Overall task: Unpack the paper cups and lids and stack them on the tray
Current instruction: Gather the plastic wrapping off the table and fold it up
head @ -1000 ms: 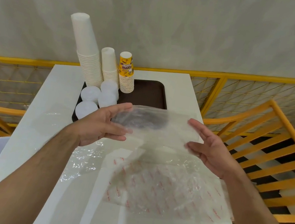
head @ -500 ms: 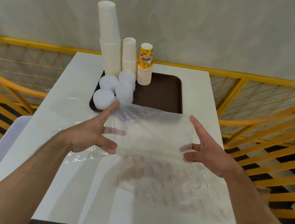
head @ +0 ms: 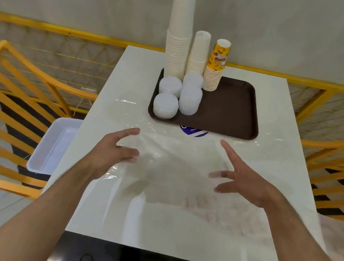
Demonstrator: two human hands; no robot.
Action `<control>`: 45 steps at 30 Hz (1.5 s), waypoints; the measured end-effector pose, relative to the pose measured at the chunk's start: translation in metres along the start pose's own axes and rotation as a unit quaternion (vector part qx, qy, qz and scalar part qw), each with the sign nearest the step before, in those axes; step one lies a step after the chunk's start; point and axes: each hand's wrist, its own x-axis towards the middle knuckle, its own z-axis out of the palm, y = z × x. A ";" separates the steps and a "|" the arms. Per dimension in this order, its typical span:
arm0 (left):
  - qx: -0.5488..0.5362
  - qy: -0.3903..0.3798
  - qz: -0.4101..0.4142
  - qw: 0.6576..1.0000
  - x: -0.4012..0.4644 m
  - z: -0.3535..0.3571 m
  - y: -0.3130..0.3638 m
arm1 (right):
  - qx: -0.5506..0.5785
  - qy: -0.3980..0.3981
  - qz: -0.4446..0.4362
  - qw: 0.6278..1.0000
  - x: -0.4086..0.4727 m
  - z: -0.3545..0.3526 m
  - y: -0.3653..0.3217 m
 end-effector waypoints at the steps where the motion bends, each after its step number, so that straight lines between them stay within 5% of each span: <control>1: 0.013 -0.001 -0.003 1.000 0.000 -0.008 -0.005 | -0.024 0.018 0.004 1.000 0.006 0.010 -0.001; 5: 0.076 -0.003 -0.016 0.997 0.006 -0.032 -0.028 | -0.157 0.237 -0.116 0.952 0.041 0.066 0.002; 7: 0.111 -0.017 -0.015 0.994 0.009 -0.040 -0.042 | -0.265 0.221 -0.168 0.924 0.058 0.100 0.011; 10: 0.232 -0.045 0.016 0.972 0.012 -0.050 -0.062 | -0.412 0.116 -0.103 0.898 0.075 0.136 0.027; 12: 0.355 -0.025 0.037 0.934 0.011 -0.053 -0.070 | -0.460 0.087 -0.054 0.882 0.081 0.146 0.032; 15: 0.547 0.020 0.080 0.833 -0.001 -0.043 -0.078 | -0.482 0.083 -0.029 0.872 0.083 0.152 0.030; 20: 0.655 -0.092 0.082 0.745 -0.010 -0.018 -0.094 | -0.493 0.090 -0.005 0.865 0.082 0.152 0.025; 27: 0.638 -0.075 0.031 0.766 -0.008 -0.010 -0.089 | -0.453 0.091 -0.004 0.887 0.072 0.134 0.024; 32: 0.531 -0.029 0.082 0.843 -0.006 0.044 -0.068 | -0.345 0.249 0.027 0.905 0.029 0.067 0.040; 37: 0.367 -0.073 0.019 0.927 0.006 0.138 -0.039 | -0.310 0.390 0.164 0.851 -0.022 -0.016 0.086; 41: 0.385 -0.072 -0.016 0.920 0.029 0.197 -0.033 | -0.324 0.378 0.225 0.837 -0.040 -0.053 0.113; 45: 0.425 -0.068 -0.036 0.902 0.042 0.228 -0.034 | -0.290 0.390 0.194 0.852 -0.043 -0.069 0.128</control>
